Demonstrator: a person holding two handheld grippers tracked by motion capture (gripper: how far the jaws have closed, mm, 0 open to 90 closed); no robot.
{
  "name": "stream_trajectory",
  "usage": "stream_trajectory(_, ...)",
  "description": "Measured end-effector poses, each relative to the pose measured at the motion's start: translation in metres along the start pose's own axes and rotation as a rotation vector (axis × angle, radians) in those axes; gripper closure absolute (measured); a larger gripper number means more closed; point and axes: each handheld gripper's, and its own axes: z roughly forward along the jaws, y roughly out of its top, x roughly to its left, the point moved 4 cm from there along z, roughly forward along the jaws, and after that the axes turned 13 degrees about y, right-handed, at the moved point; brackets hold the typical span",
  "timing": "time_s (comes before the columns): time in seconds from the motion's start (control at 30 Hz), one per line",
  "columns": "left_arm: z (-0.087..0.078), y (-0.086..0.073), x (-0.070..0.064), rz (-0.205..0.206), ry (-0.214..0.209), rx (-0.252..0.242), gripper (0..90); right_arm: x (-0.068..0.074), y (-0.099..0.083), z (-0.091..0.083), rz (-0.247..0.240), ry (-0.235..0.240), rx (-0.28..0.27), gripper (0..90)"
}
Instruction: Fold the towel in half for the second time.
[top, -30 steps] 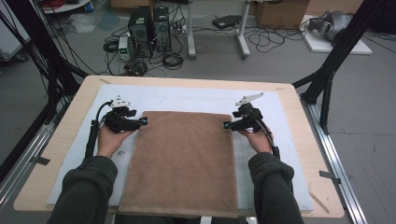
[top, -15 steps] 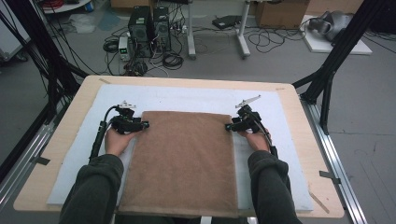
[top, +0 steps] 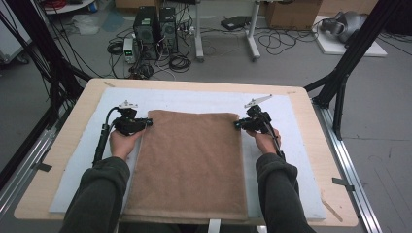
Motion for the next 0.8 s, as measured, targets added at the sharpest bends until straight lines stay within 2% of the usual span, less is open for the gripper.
stream_trajectory(0.1, -0.006, 0.019, 0.003, 0.000, 0.005, -0.040, 84.3, -0.001, 0.017, -0.012, -0.011, -0.015, -0.047, 84.2)
stream_trajectory(0.2, -0.019, 0.049, 0.005, 0.003, 0.006, -0.113, 84.3, 0.001, 0.038, -0.028, -0.040, -0.037, -0.085, 84.1)
stream_trajectory(0.27, -0.032, 0.076, 0.006, 0.020, 0.005, -0.168, 84.2, 0.002, 0.054, -0.043, -0.065, -0.056, -0.119, 84.1)
stream_trajectory(0.3, -0.036, 0.084, 0.006, 0.020, 0.003, -0.191, 84.2, 0.004, 0.064, -0.054, -0.082, -0.061, -0.151, 84.1)
stream_trajectory(0.37, -0.045, 0.094, 0.005, 0.028, -0.003, -0.224, 84.1, 0.007, 0.075, -0.066, -0.097, -0.060, -0.173, 84.1)
stream_trajectory(0.43, -0.046, 0.089, 0.004, 0.041, -0.006, -0.204, 84.1, 0.012, 0.079, -0.074, -0.112, -0.049, -0.196, 84.0)
stream_trajectory(0.47, -0.045, 0.083, 0.004, 0.049, -0.006, -0.199, 84.1, 0.013, 0.077, -0.073, -0.099, -0.033, -0.187, 83.9)
stream_trajectory(0.5, -0.045, 0.076, 0.004, 0.048, -0.013, -0.192, 84.1, 0.015, 0.073, -0.071, -0.106, -0.024, -0.172, 84.0)
stream_trajectory(0.57, -0.044, 0.063, 0.004, 0.037, -0.027, -0.191, 84.1, 0.018, 0.064, -0.066, -0.101, -0.010, -0.146, 83.9)
stream_trajectory(0.67, -0.046, 0.040, 0.004, 0.023, -0.048, -0.184, 84.1, 0.022, 0.051, -0.060, -0.083, 0.028, -0.139, 83.9)
stream_trajectory(0.7, -0.047, 0.035, 0.003, 0.028, -0.051, -0.185, 84.2, 0.024, 0.046, -0.059, -0.078, 0.041, -0.141, 83.9)
stream_trajectory(0.73, -0.047, 0.029, 0.002, 0.041, -0.060, -0.159, 84.2, 0.025, 0.043, -0.058, -0.077, 0.047, -0.136, 83.9)
stream_trajectory(0.8, -0.052, 0.023, -0.001, 0.078, -0.058, -0.169, 84.1, 0.030, 0.037, -0.057, -0.059, 0.070, -0.117, 83.8)
